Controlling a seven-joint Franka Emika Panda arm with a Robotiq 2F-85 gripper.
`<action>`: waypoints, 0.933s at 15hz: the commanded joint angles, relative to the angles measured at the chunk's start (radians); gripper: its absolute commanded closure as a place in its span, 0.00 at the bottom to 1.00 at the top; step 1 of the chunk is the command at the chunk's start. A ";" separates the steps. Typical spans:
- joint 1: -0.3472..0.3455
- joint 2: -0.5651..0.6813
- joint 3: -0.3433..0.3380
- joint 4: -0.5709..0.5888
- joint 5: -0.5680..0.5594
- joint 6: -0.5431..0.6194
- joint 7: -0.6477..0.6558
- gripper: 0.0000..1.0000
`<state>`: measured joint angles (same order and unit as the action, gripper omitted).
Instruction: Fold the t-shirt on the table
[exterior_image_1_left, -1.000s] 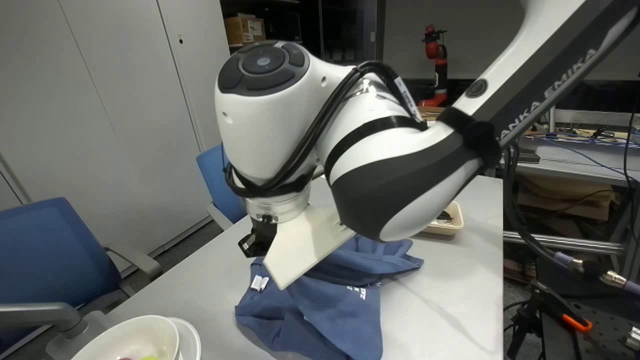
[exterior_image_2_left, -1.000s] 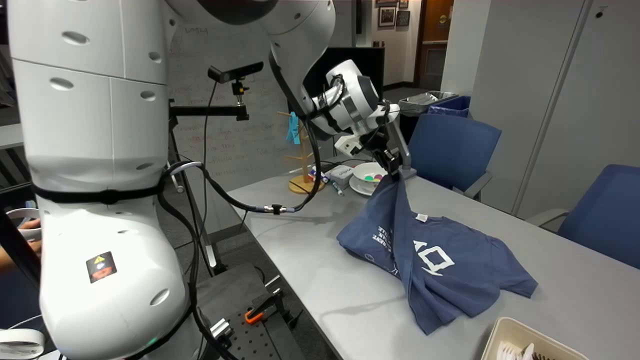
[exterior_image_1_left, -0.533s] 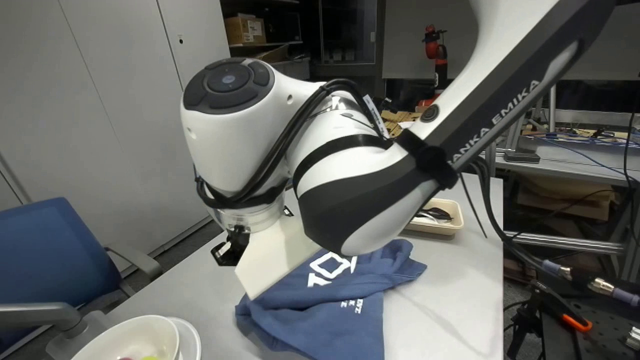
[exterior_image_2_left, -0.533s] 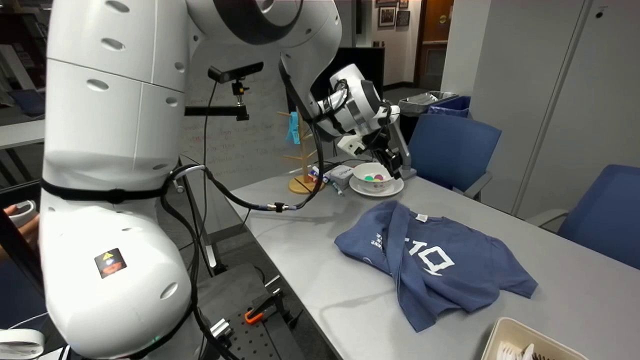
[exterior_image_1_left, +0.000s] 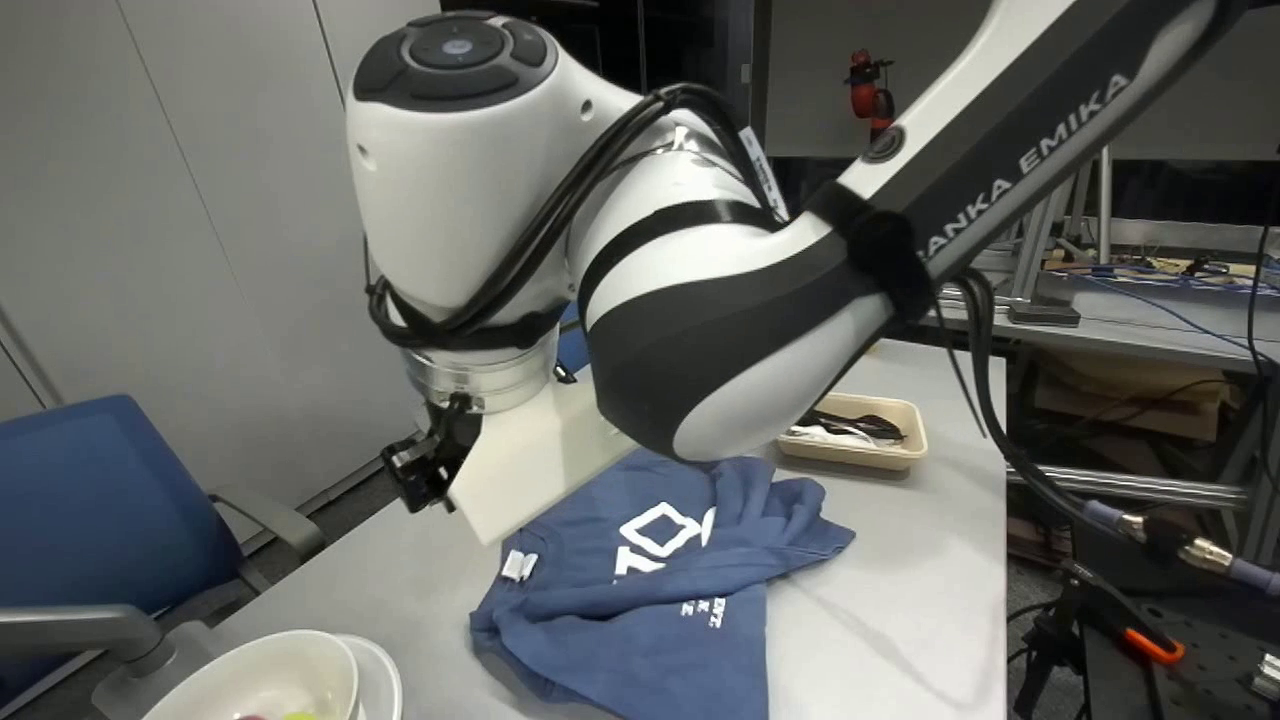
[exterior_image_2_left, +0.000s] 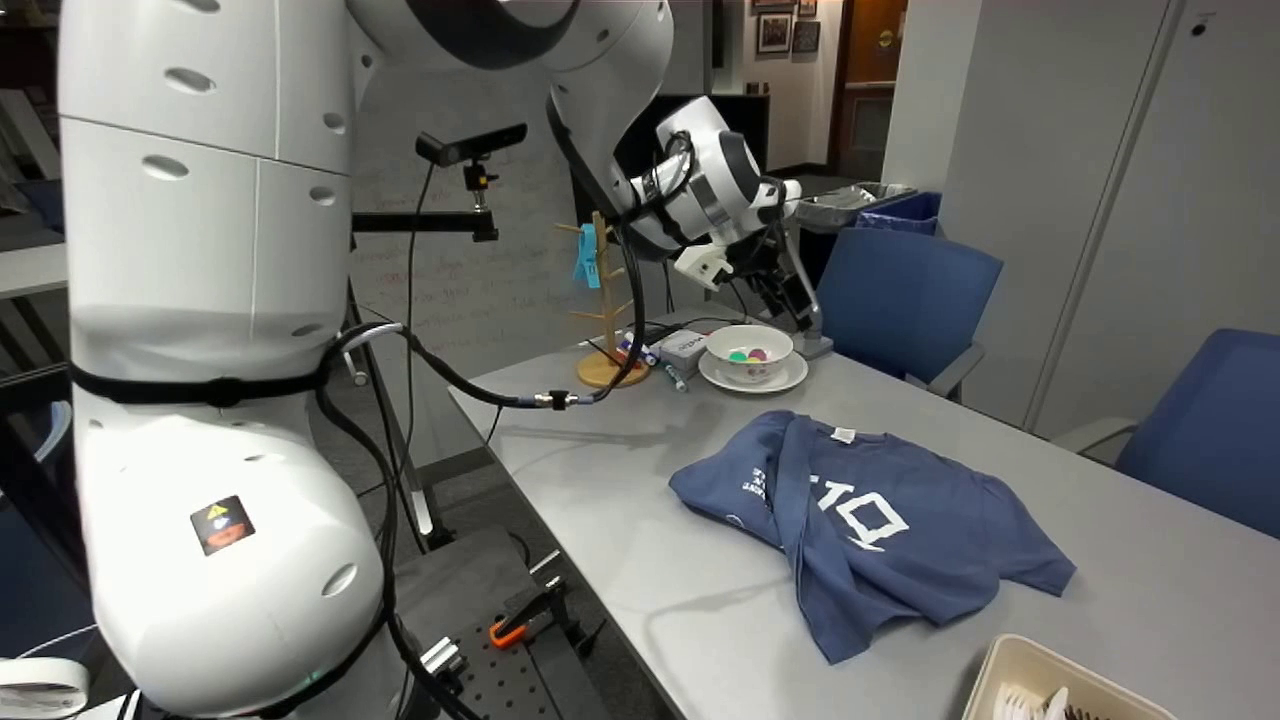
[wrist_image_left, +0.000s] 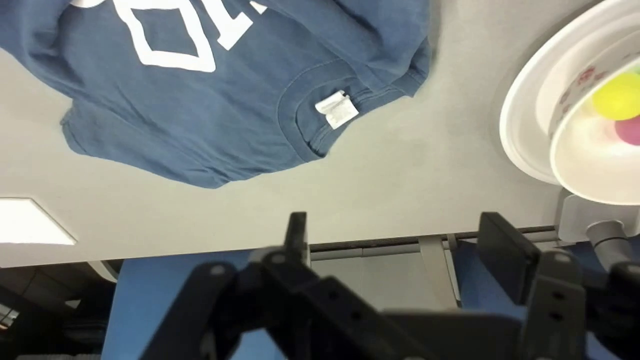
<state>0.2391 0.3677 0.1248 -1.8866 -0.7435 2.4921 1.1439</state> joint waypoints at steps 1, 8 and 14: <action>-0.007 -0.119 -0.018 -0.115 0.067 -0.021 -0.114 0.00; -0.082 -0.377 -0.056 -0.352 0.157 -0.080 -0.405 0.00; -0.154 -0.435 -0.060 -0.410 0.171 -0.103 -0.497 0.00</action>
<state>0.1069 -0.0684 0.0423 -2.2995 -0.5761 2.3892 0.6491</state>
